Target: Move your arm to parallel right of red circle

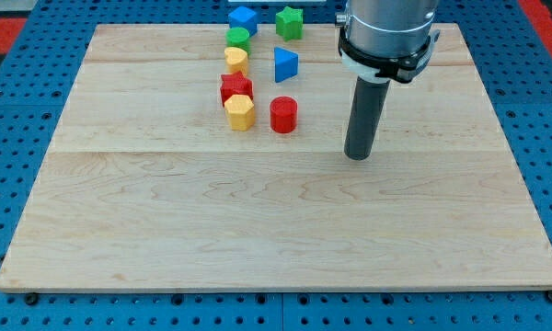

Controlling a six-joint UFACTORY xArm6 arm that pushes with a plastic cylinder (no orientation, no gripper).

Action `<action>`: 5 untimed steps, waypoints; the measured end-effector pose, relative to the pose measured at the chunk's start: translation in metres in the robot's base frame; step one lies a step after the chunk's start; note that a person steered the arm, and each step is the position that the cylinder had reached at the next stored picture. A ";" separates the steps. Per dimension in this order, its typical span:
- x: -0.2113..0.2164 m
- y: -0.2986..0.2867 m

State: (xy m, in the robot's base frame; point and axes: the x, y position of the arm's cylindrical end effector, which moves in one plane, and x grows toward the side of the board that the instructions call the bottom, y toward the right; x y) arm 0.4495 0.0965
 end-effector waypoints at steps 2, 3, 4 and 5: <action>0.000 0.009; 0.000 0.018; -0.009 0.025; -0.043 0.019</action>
